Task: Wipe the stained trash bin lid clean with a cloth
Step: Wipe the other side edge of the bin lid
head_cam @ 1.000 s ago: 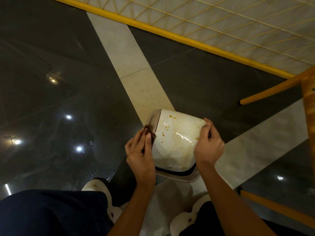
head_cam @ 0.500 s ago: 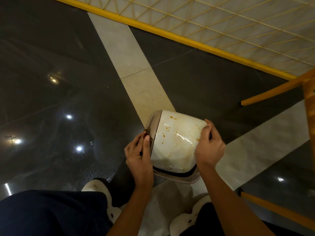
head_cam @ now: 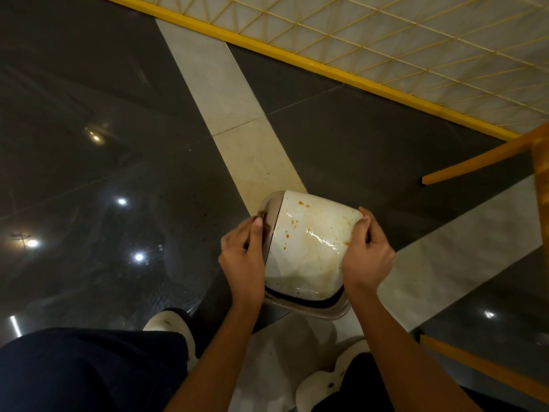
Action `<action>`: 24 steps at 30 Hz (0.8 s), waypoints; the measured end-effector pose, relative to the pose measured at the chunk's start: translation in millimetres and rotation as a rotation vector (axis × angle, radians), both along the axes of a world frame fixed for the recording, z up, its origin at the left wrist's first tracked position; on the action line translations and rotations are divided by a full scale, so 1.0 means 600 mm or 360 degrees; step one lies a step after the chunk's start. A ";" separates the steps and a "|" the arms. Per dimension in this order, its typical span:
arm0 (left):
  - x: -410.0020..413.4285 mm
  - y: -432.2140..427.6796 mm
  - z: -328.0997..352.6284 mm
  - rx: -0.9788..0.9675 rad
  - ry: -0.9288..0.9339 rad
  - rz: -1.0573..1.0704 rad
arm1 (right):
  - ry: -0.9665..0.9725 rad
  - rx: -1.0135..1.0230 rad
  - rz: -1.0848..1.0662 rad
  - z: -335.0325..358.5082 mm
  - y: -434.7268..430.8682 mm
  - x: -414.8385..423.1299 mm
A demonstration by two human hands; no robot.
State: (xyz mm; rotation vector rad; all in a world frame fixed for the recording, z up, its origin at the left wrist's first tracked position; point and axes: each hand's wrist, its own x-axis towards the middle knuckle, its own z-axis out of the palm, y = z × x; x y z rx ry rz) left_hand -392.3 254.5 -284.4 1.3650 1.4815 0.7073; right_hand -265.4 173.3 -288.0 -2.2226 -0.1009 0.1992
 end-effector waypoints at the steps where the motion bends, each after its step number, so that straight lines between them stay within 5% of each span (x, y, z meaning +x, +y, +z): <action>1: 0.005 0.019 -0.001 -0.0049 -0.0043 -0.0047 | -0.0011 0.0000 -0.0001 0.000 0.000 0.000; 4: 0.014 0.057 -0.007 -0.0247 -0.0113 -0.0175 | -0.0030 0.0007 -0.0002 0.001 0.001 -0.002; 14: -0.063 -0.057 -0.037 -0.0119 0.0060 0.0045 | -0.0022 0.0011 -0.0002 -0.001 0.000 -0.001; 24: -0.019 0.001 -0.034 -0.0217 -0.0048 0.0004 | -0.0037 -0.0020 0.0026 -0.005 -0.001 0.001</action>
